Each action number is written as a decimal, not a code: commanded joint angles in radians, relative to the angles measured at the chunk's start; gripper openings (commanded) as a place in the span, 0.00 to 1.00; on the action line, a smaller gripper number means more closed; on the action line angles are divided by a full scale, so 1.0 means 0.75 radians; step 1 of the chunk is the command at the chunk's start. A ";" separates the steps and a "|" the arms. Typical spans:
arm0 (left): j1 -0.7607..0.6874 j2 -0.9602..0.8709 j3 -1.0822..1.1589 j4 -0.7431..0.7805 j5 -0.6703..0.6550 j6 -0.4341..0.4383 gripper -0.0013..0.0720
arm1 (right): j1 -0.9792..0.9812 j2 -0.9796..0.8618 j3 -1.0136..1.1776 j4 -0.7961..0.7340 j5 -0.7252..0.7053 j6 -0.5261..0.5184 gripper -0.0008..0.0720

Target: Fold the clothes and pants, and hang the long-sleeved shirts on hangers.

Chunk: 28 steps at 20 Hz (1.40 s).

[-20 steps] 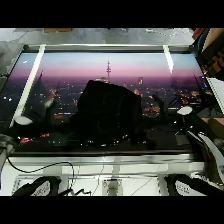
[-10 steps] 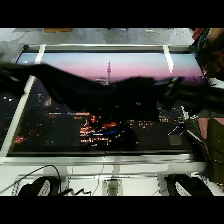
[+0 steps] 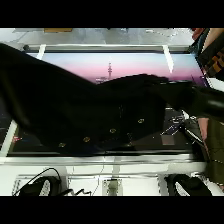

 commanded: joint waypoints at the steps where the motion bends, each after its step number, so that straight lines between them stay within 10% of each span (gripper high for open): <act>1: -0.047 -0.246 -0.142 -0.010 -0.066 -0.038 0.03 | 0.002 -0.083 -0.255 -0.047 -0.281 0.138 0.07; 8: -0.466 -0.920 -0.154 -0.006 0.275 -0.041 0.03 | -0.016 -0.662 -0.309 -0.101 -0.696 0.160 0.07; 15: -0.507 -0.974 -0.186 0.264 -0.245 -0.318 0.03 | -0.282 -0.764 -0.141 -0.609 -0.107 0.145 0.07; 23: -0.731 -1.110 -0.330 0.262 -0.325 -0.466 0.05 | -0.292 -0.857 -0.148 -0.971 0.440 0.056 0.07; 24: -0.744 -1.131 -0.330 0.262 -0.309 -0.454 0.35 | -0.292 -0.857 -0.148 -0.971 0.439 -0.021 0.09; 25: -0.747 -1.148 -0.330 0.262 -0.290 -0.441 0.98 | -0.292 -0.857 -0.148 -0.973 0.421 -0.093 0.34; 26: -0.747 -1.162 -0.330 0.262 -0.271 -0.443 1.00 | -0.292 -0.857 -0.148 -0.978 0.392 -0.102 0.70; 28: -0.742 -1.165 -0.330 0.262 -0.243 -0.442 1.00 | -0.292 -0.857 -0.148 -0.994 0.255 -0.089 0.80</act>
